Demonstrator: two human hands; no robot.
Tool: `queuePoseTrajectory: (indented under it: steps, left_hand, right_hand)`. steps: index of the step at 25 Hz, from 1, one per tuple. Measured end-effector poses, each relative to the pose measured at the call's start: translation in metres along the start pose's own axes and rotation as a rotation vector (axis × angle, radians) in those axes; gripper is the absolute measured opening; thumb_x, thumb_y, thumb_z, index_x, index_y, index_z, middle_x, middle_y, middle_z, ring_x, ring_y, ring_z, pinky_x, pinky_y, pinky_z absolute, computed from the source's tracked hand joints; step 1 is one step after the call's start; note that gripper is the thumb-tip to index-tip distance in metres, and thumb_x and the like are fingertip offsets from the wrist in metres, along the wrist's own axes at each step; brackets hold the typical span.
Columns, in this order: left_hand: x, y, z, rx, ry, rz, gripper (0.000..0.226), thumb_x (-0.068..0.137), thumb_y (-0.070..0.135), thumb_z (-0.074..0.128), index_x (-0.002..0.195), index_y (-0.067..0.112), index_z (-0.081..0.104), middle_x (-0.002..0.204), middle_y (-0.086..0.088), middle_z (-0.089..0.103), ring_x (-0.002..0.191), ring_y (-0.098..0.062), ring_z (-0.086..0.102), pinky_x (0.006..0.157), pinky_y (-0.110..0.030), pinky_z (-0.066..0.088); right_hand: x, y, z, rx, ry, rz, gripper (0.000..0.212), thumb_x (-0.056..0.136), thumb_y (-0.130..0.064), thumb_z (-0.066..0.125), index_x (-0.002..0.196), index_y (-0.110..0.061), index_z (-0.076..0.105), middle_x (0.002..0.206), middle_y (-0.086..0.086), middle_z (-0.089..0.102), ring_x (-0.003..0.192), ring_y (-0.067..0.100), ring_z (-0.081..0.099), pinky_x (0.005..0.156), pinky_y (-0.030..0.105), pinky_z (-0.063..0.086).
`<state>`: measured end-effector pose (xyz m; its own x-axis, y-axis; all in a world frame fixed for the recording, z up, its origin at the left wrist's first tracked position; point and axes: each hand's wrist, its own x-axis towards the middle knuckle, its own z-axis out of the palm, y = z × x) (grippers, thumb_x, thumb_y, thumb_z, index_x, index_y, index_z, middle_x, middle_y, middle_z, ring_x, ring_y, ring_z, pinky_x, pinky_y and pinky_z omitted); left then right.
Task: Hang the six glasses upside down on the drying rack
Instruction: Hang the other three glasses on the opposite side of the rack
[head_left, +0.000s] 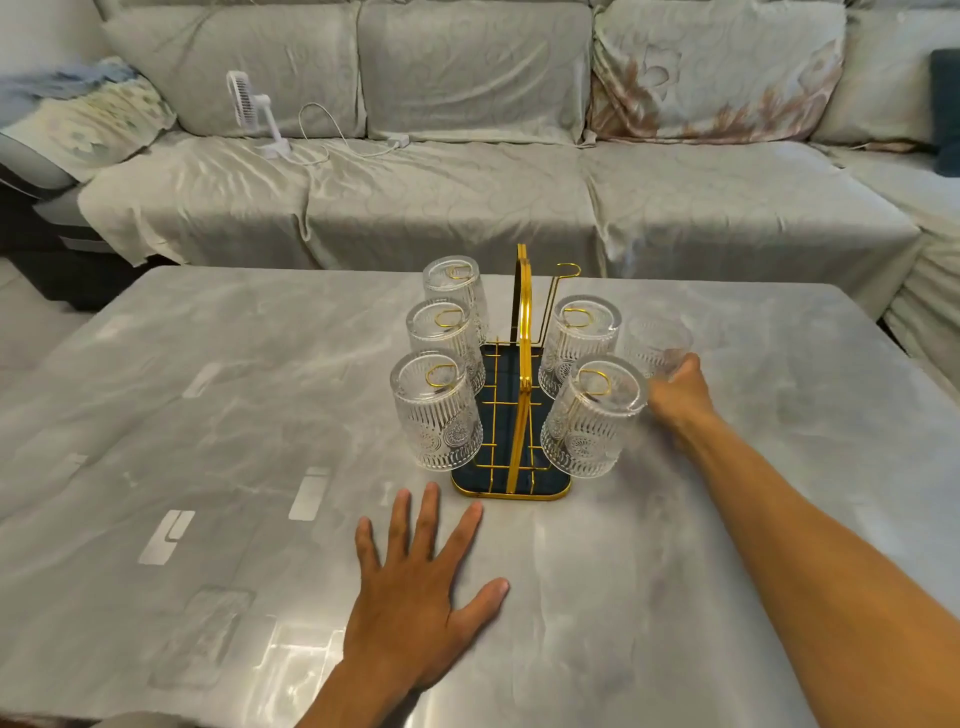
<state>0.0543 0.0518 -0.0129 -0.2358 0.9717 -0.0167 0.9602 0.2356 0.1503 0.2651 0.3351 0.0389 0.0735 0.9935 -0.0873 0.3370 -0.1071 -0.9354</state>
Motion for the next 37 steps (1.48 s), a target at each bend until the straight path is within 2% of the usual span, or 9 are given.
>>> queuePoseTrajectory:
  steps: [5,10,20,26,29,30,33,35,37]
  left_hand:
    - [-0.002,-0.001,-0.001,-0.001,0.0,0.021,0.073,0.077,0.087,0.002,0.14,0.057,-0.019,0.157,0.006,-0.028,0.139,-0.022,-0.035,0.11,-0.058,-0.023]
    - [-0.001,0.001,-0.004,-0.008,-0.03,0.015,0.075,0.076,0.087,-0.001,0.14,0.055,-0.022,0.157,0.004,-0.029,0.138,-0.023,-0.037,0.109,-0.059,-0.023]
    - [-0.001,0.001,-0.006,-0.034,-0.029,0.03,0.073,0.072,0.09,-0.003,0.135,0.06,-0.026,0.154,0.006,-0.034,0.137,-0.025,-0.039,0.107,-0.059,-0.025]
    - [0.004,0.007,-0.017,-0.07,0.027,0.043,0.077,0.076,0.087,0.022,0.142,0.049,0.033,0.161,-0.009,0.019,0.146,-0.029,-0.007,0.108,-0.053,-0.005]
    - [0.008,0.004,-0.008,-0.008,-0.003,0.05,0.084,0.065,0.093,-0.002,0.14,0.057,-0.017,0.159,0.0,-0.022,0.136,-0.029,-0.039,0.105,-0.06,-0.024]
    - [0.007,0.003,-0.006,-0.003,0.007,0.057,0.085,0.064,0.093,-0.002,0.14,0.057,-0.017,0.159,0.0,-0.022,0.134,-0.027,-0.042,0.106,-0.06,-0.024]
    - [0.007,0.004,-0.007,-0.034,0.062,0.036,0.081,0.075,0.087,0.025,0.14,0.044,0.042,0.157,-0.008,0.029,0.142,-0.023,-0.027,0.108,-0.054,-0.005]
    - [0.007,0.003,-0.003,-0.015,0.159,0.06,0.077,0.075,0.086,0.03,0.138,0.043,0.042,0.163,-0.001,0.008,0.142,-0.019,-0.028,0.107,-0.053,-0.004]
    - [0.008,0.0,0.0,0.001,0.204,0.075,0.079,0.075,0.087,0.029,0.144,0.049,0.021,0.159,0.007,-0.022,0.142,-0.019,-0.03,0.107,-0.053,-0.006]
  right_hand:
    - [-0.008,-0.028,-0.041,-0.006,0.104,-0.077,0.072,0.053,-0.044,0.084,0.113,-0.018,0.054,0.107,0.003,0.065,0.089,0.016,0.063,0.077,0.035,0.053]
    - [-0.014,-0.105,-0.081,-0.135,0.01,-0.243,0.074,0.052,-0.047,0.085,0.116,-0.024,0.056,0.11,-0.001,0.063,0.089,0.013,0.062,0.066,0.028,0.05]
    - [-0.019,-0.199,-0.02,-0.334,0.169,-0.555,0.073,0.054,-0.044,0.088,0.111,-0.017,0.051,0.099,-0.002,0.057,0.087,0.018,0.054,0.076,0.035,0.046]
    - [-0.009,-0.184,0.021,-0.568,0.063,-0.628,0.058,0.062,-0.039,0.086,0.105,-0.015,0.055,0.098,0.007,0.066,0.081,0.023,0.059,0.066,0.034,0.047]
    - [-0.004,-0.179,0.031,-0.591,0.008,-0.578,0.054,0.061,-0.033,0.086,0.102,-0.017,0.055,0.096,0.006,0.065,0.08,0.022,0.058,0.067,0.035,0.049]
    - [-0.002,-0.175,0.033,-0.594,-0.004,-0.561,0.053,0.061,-0.032,0.085,0.101,-0.017,0.054,0.096,0.005,0.064,0.081,0.022,0.057,0.068,0.036,0.05]
    - [0.007,-0.167,0.041,-0.579,-0.047,-0.504,0.053,0.061,-0.032,0.085,0.102,-0.018,0.055,0.097,0.003,0.06,0.085,0.022,0.057,0.071,0.038,0.051]
    - [0.011,-0.164,0.044,-0.597,-0.077,-0.479,0.053,0.061,-0.033,0.086,0.101,-0.019,0.054,0.099,0.002,0.059,0.086,0.022,0.056,0.067,0.034,0.047]
    - [0.016,-0.159,0.049,-0.635,-0.108,-0.463,0.054,0.061,-0.032,0.086,0.102,-0.019,0.055,0.103,0.003,0.059,0.088,0.023,0.055,0.069,0.034,0.045]
